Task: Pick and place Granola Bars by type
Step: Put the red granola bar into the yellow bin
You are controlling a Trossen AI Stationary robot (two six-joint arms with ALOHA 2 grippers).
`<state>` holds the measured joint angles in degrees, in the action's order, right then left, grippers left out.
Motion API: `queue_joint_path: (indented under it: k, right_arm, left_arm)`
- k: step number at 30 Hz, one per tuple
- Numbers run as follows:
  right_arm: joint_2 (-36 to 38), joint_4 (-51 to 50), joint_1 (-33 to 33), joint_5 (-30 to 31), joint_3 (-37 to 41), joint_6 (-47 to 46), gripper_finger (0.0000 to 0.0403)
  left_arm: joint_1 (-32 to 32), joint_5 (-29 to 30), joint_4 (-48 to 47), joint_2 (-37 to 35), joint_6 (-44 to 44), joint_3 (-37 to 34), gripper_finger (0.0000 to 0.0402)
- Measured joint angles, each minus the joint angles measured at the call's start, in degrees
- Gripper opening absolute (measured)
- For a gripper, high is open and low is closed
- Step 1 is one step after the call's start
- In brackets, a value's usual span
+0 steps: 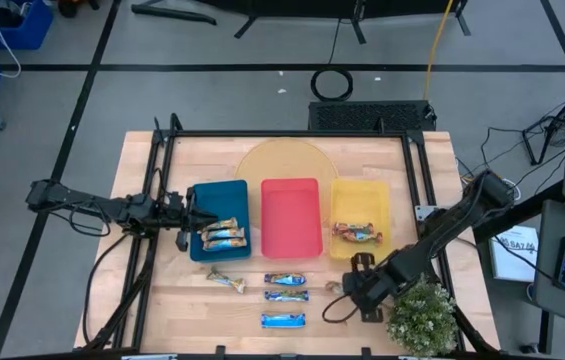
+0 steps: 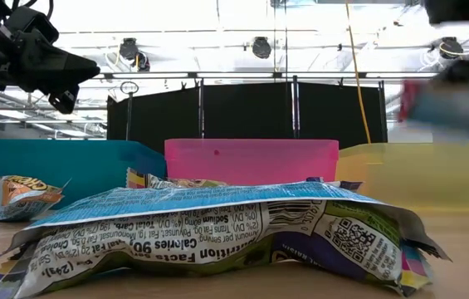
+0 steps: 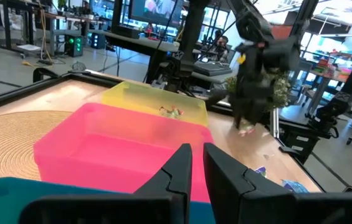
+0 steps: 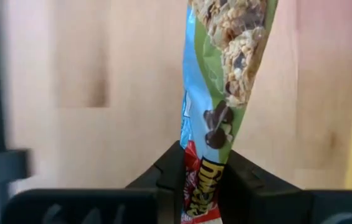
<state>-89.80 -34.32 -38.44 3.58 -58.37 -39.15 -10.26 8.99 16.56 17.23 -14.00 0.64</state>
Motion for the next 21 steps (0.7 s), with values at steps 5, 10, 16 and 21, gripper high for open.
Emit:
queue_joint_path:
  k: [5,10,16,21]
  right_arm:
    - [9.7,-0.7,2.4,4.6,-1.9,9.2,0.0054]
    - [19.4,-8.5,8.3,14.7,-2.6,16.7,0.0051]
    - [23.3,-21.5,19.2,17.5,0.6,23.9,0.0050]
    - [22.0,-14.8,27.0,12.0,10.2,27.6,0.0050]
  left_arm:
    - [0.0,0.0,0.0,0.0,0.0,0.0,0.0047]
    - [0.0,0.0,0.3,0.0,0.1,0.0,0.0047]
    - [0.0,0.1,0.3,0.0,0.1,0.0,0.0047]
    - [0.0,0.1,0.3,0.0,0.1,0.0,0.0047]
